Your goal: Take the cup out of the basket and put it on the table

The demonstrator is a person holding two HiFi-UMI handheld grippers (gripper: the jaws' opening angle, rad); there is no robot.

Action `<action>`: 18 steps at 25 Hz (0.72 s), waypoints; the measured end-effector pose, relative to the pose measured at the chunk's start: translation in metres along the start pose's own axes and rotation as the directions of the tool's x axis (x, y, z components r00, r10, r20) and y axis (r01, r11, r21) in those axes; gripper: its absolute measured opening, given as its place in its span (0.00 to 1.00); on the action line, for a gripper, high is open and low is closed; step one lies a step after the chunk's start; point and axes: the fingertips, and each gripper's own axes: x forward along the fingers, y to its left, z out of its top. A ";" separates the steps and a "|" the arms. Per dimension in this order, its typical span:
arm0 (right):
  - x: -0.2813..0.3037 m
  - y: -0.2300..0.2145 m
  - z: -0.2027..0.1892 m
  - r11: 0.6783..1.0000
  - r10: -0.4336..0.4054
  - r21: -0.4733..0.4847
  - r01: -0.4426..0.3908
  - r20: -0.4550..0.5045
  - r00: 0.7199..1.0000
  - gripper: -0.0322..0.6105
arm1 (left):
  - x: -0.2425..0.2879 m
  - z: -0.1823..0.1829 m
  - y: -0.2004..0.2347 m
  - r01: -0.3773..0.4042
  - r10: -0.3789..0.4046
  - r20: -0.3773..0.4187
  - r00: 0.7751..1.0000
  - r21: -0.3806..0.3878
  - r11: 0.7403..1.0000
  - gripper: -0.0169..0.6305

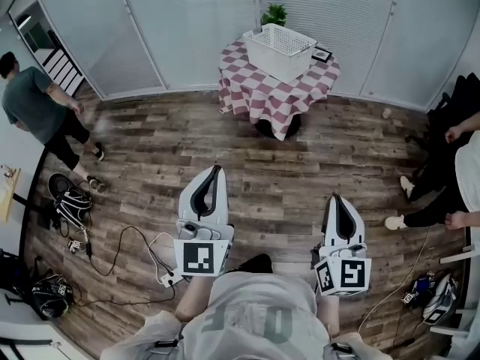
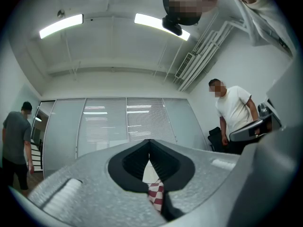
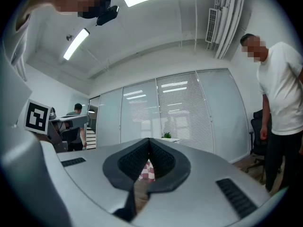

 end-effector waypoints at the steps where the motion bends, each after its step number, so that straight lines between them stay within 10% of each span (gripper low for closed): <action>1: 0.002 0.001 -0.001 1.000 0.005 0.007 -0.005 -0.001 1.000 0.06 | -0.001 -0.003 0.002 -0.009 0.009 -0.015 1.000 -0.003 1.000 0.03; 18: 0.077 -0.028 -0.009 1.000 -0.024 -0.019 0.024 -0.019 1.000 0.06 | 0.091 -0.048 0.030 0.022 -0.022 -0.016 1.000 -0.008 1.000 0.03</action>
